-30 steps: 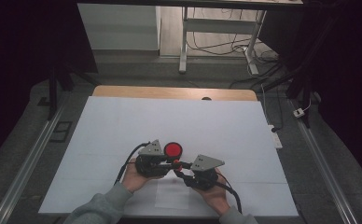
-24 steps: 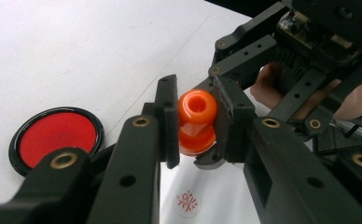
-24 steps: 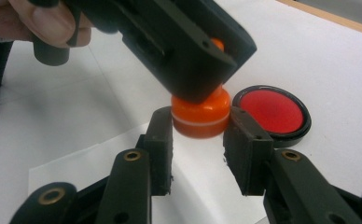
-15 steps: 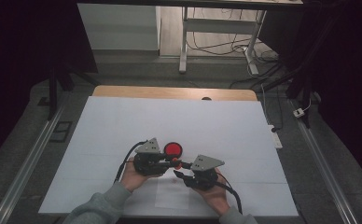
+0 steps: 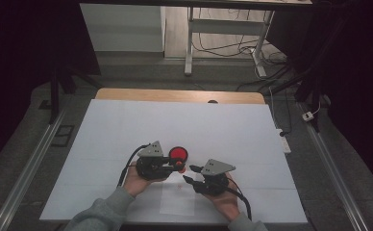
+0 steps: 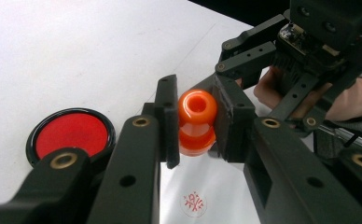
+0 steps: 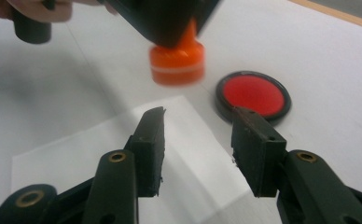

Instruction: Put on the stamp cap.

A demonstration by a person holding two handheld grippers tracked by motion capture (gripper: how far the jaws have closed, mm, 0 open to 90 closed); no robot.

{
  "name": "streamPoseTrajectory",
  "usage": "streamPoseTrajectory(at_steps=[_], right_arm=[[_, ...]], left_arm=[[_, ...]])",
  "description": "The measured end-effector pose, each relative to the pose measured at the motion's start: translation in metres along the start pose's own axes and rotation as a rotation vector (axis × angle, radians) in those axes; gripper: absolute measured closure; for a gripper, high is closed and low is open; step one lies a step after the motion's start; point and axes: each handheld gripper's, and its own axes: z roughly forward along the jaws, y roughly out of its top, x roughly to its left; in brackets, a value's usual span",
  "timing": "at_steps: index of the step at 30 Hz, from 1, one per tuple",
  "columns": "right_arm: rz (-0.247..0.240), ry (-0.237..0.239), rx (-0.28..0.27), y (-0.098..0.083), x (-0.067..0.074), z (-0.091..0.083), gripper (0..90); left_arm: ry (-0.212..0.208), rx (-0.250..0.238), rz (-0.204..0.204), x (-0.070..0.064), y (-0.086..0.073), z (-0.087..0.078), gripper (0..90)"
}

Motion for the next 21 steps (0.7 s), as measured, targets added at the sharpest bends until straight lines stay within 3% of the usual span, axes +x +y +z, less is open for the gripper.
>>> streamPoseTrajectory(at_steps=[11,21], right_arm=[[0.058,-0.08,0.011,-0.02,-0.023,-0.034,51.2],[0.072,-0.129,0.014,-0.031,-0.037,-0.06,50.0]], left_arm=[[0.008,0.001,-0.006,0.002,0.0,-0.002,72.4],[0.017,0.004,-0.008,0.003,0.001,-0.004,72.4]])
